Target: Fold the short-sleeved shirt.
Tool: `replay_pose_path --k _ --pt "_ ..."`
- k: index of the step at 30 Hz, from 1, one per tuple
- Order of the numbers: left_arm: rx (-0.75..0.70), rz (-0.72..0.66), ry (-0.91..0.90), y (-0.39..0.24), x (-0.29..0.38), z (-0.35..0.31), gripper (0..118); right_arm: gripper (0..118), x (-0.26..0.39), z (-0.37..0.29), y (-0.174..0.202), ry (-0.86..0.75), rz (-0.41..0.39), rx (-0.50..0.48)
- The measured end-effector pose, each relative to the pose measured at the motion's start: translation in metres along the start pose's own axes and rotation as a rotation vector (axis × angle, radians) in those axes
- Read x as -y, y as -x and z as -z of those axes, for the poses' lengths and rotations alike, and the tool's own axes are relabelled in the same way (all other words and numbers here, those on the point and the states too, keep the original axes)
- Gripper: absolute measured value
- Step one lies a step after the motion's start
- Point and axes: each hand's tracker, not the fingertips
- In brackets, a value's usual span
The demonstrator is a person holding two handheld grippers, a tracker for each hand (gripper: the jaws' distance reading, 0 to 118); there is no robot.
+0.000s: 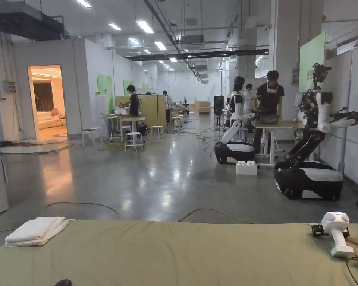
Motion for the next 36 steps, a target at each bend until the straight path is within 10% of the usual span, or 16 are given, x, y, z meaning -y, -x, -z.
replay_pose_path --k 22,26,32,34,36 --pt "0.041 0.039 0.039 -0.009 -0.003 0.011 0 2 0.002 -0.002 -0.003 0.007 -0.014 0.008" --pt "0.011 0.467 0.045 -0.025 0.008 0.020 0 2 0.010 0.002 0.009 0.006 -0.401 0.029" --pt "0.162 1.637 0.065 -0.035 0.105 0.028 0 2 0.083 0.008 0.011 -0.121 -1.554 -0.013" --pt "0.262 1.795 0.109 -0.033 0.123 0.021 0 2 0.106 0.005 0.000 -0.139 -1.804 -0.126" --pt "0.361 1.687 0.157 -0.034 0.124 0.016 0 1 0.120 0.003 -0.007 -0.102 -1.860 -0.204"
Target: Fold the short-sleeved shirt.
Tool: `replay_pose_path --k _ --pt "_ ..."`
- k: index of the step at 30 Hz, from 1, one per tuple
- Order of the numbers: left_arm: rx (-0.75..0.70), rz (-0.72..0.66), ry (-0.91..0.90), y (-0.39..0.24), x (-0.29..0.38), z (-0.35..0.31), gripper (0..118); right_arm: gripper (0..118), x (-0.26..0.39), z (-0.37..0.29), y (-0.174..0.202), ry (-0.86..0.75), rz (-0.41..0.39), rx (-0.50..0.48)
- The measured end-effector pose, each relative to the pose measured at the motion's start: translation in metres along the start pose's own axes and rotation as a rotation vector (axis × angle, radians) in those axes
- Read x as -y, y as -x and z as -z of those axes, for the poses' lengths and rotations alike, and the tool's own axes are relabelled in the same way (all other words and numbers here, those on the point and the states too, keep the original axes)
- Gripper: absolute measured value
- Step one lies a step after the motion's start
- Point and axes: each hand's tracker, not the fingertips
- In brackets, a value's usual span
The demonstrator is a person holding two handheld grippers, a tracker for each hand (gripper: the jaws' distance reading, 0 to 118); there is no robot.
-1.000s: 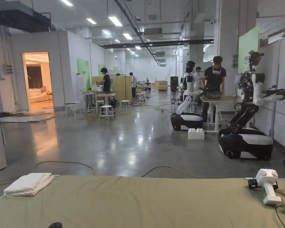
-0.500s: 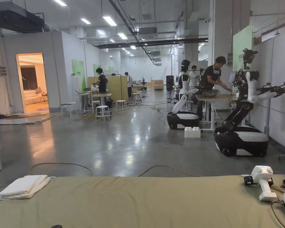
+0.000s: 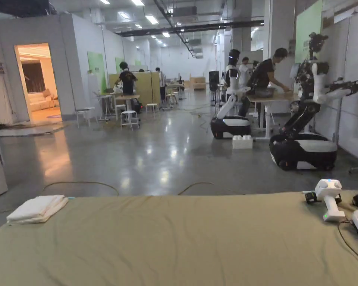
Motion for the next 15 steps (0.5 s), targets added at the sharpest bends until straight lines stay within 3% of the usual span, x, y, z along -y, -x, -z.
replay_pose_path --k 2,3,5,9,10,11,12,13,14,15 --pt "-0.067 -0.169 0.010 0.002 0.012 0.001 0 1 -0.001 0.001 0.001 0.029 0.067 -0.007" --pt "-0.066 -0.288 0.039 0.016 0.013 0.001 0 1 0.001 0.004 -0.006 0.074 0.182 0.006" --pt "-0.133 -0.597 0.058 0.045 0.025 -0.004 0 1 0.002 0.012 -0.030 0.170 0.524 0.039" --pt "-0.097 -1.335 -0.002 0.094 0.056 -0.022 0 1 0.031 0.009 -0.073 0.287 1.453 0.127" --pt "-0.061 -1.507 -0.051 0.074 0.079 -0.018 0 1 0.037 0.004 -0.074 0.285 1.645 0.126" --pt "-0.055 -1.597 -0.086 0.071 0.086 -0.019 0 1 0.041 -0.001 -0.072 0.274 1.773 0.128" --pt "-0.071 -1.657 -0.092 0.067 0.091 -0.021 0 1 0.043 -0.004 -0.068 0.250 1.881 0.126" --pt "-0.097 -1.665 -0.085 0.064 0.088 -0.024 0 1 0.045 -0.007 -0.065 0.225 1.935 0.106" --pt "-0.123 -1.676 -0.076 0.062 0.085 -0.028 0 1 0.045 -0.009 -0.063 0.215 1.949 0.088" --pt "-0.129 -1.691 -0.086 0.060 0.086 -0.030 0 1 0.035 -0.011 -0.069 0.233 1.908 0.088"
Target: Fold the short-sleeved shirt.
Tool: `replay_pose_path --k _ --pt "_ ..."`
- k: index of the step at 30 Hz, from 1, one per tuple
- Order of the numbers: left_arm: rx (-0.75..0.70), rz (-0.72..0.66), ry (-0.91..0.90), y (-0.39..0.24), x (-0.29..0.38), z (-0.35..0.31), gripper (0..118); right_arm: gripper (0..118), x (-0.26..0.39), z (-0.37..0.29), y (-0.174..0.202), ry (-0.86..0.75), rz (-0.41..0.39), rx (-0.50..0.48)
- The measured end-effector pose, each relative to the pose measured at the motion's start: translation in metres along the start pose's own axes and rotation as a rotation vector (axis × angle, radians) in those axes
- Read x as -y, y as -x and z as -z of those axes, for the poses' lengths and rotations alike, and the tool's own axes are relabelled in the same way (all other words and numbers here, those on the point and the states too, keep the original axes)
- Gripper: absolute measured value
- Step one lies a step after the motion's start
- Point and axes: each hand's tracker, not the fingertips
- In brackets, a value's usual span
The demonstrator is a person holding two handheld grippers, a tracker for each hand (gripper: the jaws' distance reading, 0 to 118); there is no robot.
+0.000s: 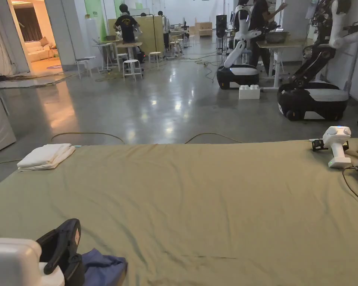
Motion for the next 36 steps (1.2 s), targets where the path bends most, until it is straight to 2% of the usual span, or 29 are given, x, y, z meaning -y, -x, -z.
replay_pose_path --k 3,9,15,21,36 --pt "0.037 -0.079 -0.018 0.001 -0.002 -0.006 0 1 0.000 -0.005 0.003 -0.005 -0.028 -0.002" --pt "0.013 -0.031 -0.023 -0.003 -0.010 -0.007 0 1 -0.006 -0.008 0.007 -0.019 0.004 -0.030" --pt "0.017 -0.046 -0.027 -0.007 -0.012 -0.010 0 1 -0.011 -0.009 0.009 -0.033 0.029 -0.051" --pt "0.025 -0.046 -0.038 -0.012 -0.014 -0.013 0 1 -0.013 -0.011 0.016 -0.039 0.013 -0.070" --pt "0.022 -0.054 -0.035 -0.017 -0.015 -0.019 0 2 -0.011 -0.014 0.015 -0.022 0.069 -0.099"
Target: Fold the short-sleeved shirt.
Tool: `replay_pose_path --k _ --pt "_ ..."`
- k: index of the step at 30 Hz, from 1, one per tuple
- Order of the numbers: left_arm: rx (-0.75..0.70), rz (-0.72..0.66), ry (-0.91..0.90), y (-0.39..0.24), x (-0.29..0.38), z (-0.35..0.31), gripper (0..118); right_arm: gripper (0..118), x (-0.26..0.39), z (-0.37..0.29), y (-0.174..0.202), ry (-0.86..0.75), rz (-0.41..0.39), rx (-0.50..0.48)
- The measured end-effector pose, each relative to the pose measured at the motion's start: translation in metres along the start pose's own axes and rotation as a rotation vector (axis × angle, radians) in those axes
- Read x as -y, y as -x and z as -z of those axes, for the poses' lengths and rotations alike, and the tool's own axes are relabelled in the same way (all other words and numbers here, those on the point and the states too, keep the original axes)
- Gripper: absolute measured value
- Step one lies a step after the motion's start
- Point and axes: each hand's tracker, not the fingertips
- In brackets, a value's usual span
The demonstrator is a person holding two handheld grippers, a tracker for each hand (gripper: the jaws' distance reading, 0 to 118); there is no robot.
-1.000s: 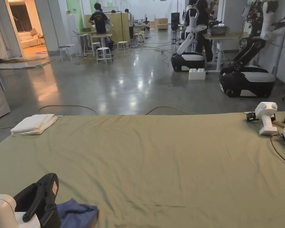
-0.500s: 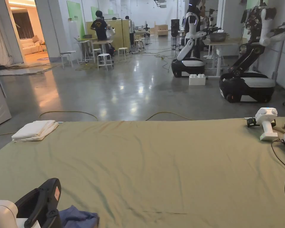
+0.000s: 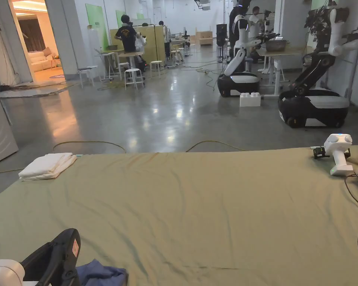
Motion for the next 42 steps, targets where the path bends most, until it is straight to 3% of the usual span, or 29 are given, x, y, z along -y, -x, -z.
replay_pose_path --k 24,32,35,37,39,42 --pt "0.018 0.023 0.028 -0.008 0.005 0.003 0 2 0.005 -0.001 0.003 0.014 0.001 -0.030" --pt "-0.040 0.033 0.109 0.040 0.021 0.006 1 2 0.011 -0.001 0.002 0.035 -0.016 -0.029" --pt "-0.013 -0.064 0.162 0.075 0.038 0.019 27 2 0.018 0.004 0.001 0.068 0.013 -0.043" --pt "-0.014 -0.129 0.243 0.101 0.051 0.037 32 2 0.021 0.008 0.002 0.087 0.025 -0.055" --pt "-0.078 -0.146 0.320 0.126 0.066 0.056 71 2 0.024 0.009 0.005 0.100 0.019 -0.057" --pt "-0.067 -0.204 0.393 0.165 0.098 0.085 83 2 0.029 0.014 0.011 0.132 0.005 -0.063"
